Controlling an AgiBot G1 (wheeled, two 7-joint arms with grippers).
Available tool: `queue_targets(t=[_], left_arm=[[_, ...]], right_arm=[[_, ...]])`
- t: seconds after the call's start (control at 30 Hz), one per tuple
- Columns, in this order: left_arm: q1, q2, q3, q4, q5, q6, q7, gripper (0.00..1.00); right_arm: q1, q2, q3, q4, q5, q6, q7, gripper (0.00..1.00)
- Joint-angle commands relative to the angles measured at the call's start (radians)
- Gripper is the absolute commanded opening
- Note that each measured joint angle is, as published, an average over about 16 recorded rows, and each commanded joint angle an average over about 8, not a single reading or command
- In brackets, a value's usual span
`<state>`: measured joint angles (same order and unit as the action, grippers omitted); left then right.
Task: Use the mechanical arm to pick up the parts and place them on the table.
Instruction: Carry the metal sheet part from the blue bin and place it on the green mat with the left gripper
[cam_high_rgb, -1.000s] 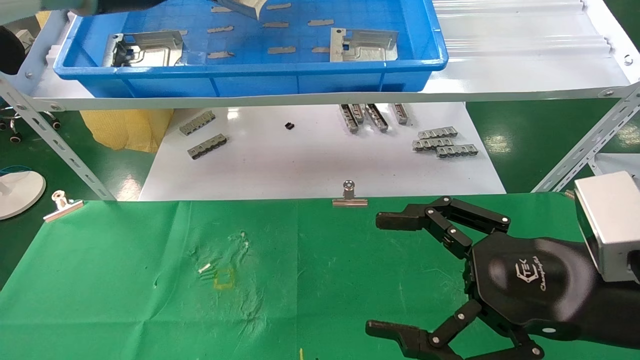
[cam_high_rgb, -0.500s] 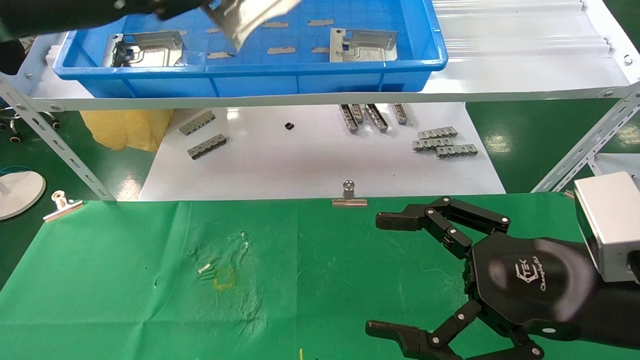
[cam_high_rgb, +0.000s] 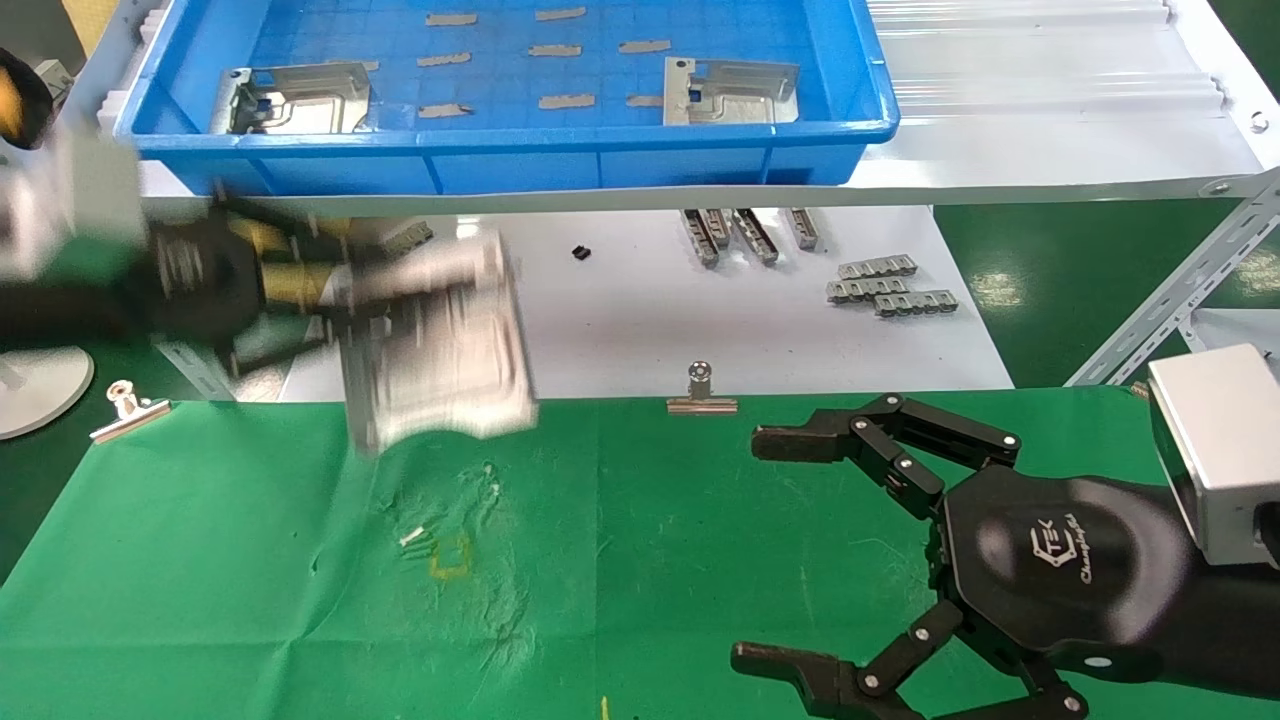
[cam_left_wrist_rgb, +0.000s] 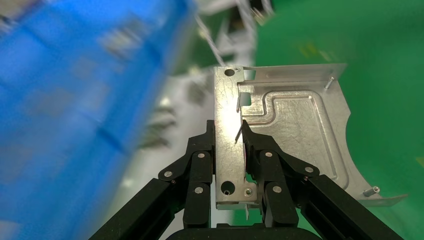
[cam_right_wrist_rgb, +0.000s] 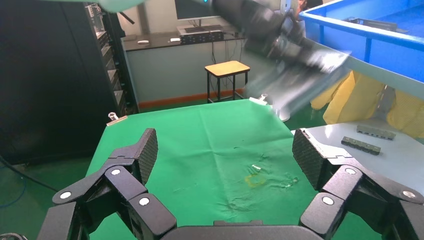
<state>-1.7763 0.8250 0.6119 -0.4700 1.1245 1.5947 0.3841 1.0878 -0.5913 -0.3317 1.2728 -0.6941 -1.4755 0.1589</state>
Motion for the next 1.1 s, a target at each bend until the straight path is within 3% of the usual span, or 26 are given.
queue_targets(t=[0.03, 0.4, 0.47, 0.67, 0.73, 1.1], left_arm=[[0.05, -0.028, 0.032, -0.046, -0.015, -0.003, 0.029, 0.0], [0.149, 0.026, 0.155, 0.047, 0.047, -0.022, 0.2, 0.0], [0.152, 0.041, 0.169, 0.07, 0.058, -0.023, 0.228, 0.1], [0.155, 0.081, 0.192, 0.145, 0.07, -0.027, 0.324, 0.84], [0.153, 0.091, 0.192, 0.174, 0.066, -0.037, 0.36, 0.99], [0.112, 0.127, 0.197, 0.303, 0.079, -0.061, 0.474, 1.0]], right_arm=[[0.0, 0.0, 0.0, 0.0, 0.0, 0.0, 0.0, 1.0], [0.0, 0.0, 0.0, 0.0, 0.0, 0.0, 0.0, 1.0], [0.0, 0.0, 0.0, 0.0, 0.0, 0.0, 0.0, 1.0], [0.0, 0.0, 0.0, 0.0, 0.0, 0.0, 0.0, 1.0], [0.0, 0.0, -0.001, 0.0, 0.0, 0.0, 0.0, 1.0], [0.0, 0.0, -0.001, 0.0, 0.001, 0.0, 0.0, 1.0]])
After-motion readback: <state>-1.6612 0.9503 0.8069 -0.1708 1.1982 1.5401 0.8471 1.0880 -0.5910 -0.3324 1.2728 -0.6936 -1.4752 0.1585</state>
